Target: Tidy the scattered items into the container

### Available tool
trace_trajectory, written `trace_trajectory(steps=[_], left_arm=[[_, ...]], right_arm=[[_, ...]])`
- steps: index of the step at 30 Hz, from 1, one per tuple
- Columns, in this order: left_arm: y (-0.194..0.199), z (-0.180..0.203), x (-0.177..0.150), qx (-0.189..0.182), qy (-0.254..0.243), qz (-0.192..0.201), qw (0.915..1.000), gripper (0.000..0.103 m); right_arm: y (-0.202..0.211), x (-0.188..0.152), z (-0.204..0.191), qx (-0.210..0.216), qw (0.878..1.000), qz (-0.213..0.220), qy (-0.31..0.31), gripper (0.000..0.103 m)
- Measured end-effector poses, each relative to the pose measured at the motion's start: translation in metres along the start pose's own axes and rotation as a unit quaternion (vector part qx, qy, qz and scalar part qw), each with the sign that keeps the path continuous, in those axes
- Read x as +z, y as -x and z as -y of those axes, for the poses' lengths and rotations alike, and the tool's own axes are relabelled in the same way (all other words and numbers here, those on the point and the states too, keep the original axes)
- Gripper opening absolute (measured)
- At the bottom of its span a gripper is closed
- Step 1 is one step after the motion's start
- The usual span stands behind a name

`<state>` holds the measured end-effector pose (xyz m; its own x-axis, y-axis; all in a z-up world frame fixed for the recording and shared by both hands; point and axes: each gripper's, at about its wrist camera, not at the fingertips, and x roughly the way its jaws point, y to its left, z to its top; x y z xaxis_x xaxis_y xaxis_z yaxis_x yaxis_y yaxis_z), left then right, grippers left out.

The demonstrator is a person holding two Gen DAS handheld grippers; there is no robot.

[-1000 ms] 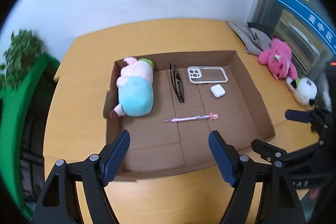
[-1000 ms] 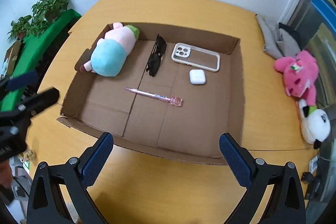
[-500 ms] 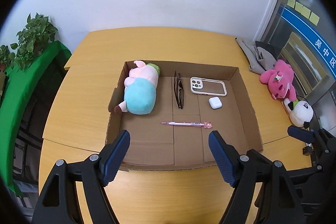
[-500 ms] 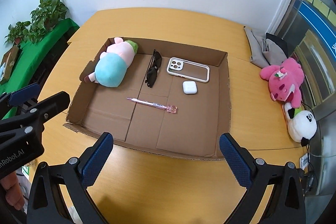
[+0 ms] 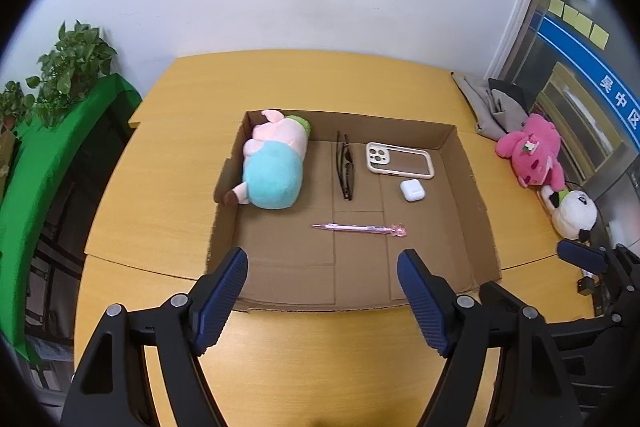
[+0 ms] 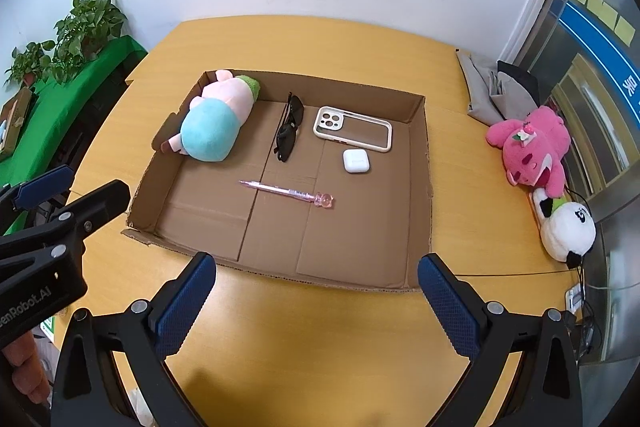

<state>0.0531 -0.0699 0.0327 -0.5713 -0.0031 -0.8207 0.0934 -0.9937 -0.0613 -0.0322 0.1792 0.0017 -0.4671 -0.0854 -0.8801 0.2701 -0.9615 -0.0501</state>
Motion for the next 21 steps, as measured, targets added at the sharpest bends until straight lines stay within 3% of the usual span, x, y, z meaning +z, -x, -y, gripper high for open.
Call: trace_trajectory(steps=[21], left_arm=[[0.0037,-0.0014,-0.0053,-0.013,0.011,-0.015,0.9997,0.08]], right_arm=[[0.0051,-0.0035,0.0024,-0.001,1.0,0.004,-0.004,0.102]])
